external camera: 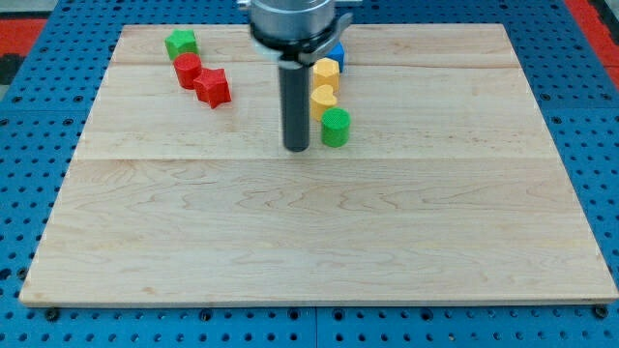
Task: Place the green blocks to the bottom of the yellow heart
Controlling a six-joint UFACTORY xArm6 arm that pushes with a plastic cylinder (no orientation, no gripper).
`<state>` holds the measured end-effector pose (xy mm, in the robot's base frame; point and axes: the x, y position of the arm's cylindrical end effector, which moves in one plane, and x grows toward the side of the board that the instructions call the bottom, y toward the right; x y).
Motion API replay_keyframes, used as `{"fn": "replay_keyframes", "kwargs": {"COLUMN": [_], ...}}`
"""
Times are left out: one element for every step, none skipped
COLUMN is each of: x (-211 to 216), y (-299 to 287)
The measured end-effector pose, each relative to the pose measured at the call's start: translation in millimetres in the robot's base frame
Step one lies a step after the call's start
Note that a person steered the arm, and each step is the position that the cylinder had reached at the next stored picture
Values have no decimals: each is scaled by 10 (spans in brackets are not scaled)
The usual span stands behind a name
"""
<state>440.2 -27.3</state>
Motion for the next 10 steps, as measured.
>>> {"fn": "replay_keyframes", "kwargs": {"x": [187,-228,-426,-356,-70,360,163,-499,-1201,-1869], "y": [626,963,901,685,700,417,-739,-1585,-2187,-2230]}}
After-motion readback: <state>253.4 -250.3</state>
